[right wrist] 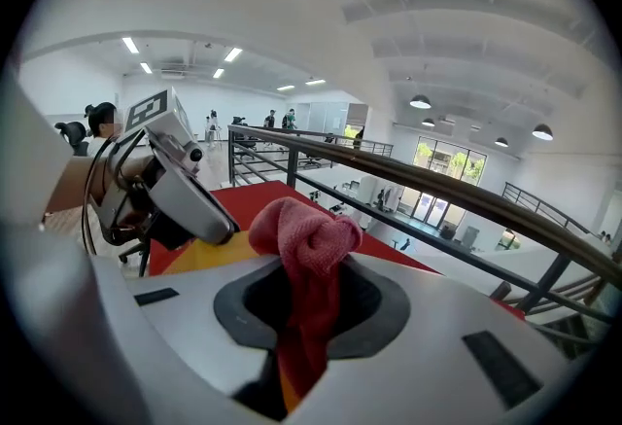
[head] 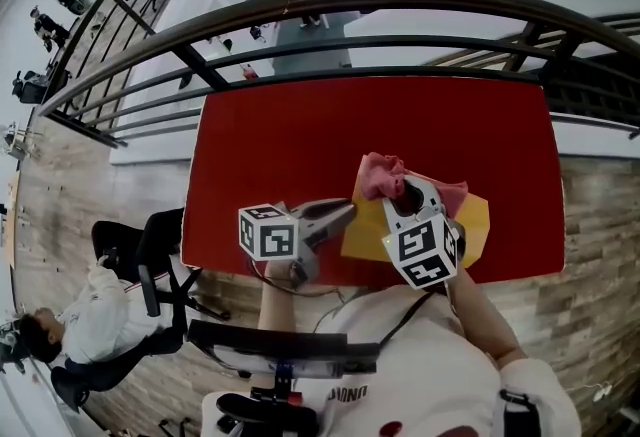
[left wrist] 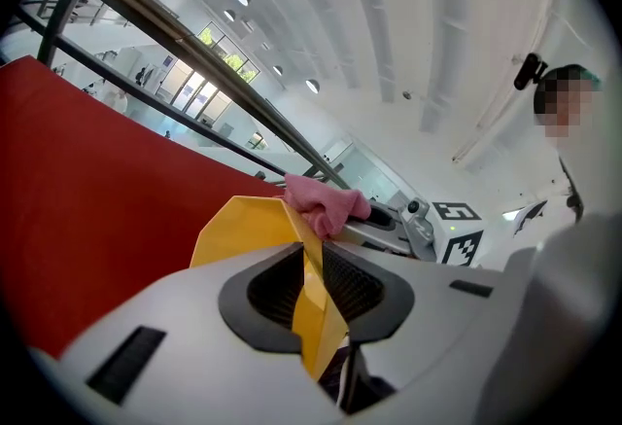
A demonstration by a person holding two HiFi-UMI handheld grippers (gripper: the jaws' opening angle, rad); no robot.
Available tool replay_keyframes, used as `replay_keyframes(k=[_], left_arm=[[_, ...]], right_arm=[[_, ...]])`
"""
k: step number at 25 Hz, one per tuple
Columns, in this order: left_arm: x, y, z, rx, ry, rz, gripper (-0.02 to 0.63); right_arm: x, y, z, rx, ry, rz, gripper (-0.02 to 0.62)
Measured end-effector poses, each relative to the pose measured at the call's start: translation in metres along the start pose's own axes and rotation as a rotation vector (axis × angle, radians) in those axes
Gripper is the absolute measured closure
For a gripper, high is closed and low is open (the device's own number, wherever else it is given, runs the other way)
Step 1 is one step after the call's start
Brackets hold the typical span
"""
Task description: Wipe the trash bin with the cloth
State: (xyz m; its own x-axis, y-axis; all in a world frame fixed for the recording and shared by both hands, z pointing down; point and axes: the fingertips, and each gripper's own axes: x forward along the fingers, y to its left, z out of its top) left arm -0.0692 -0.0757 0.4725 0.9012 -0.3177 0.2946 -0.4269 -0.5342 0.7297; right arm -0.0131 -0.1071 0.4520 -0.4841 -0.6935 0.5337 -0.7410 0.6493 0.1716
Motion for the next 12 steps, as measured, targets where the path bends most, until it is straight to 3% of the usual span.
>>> replay_keyframes(k=[12], left_arm=[[-0.004, 0.002, -0.005, -0.039, -0.044, -0.015, 0.552]], right_arm=[[-0.078, -0.083, -0.114, 0.148, 0.178, -0.270, 0.534]])
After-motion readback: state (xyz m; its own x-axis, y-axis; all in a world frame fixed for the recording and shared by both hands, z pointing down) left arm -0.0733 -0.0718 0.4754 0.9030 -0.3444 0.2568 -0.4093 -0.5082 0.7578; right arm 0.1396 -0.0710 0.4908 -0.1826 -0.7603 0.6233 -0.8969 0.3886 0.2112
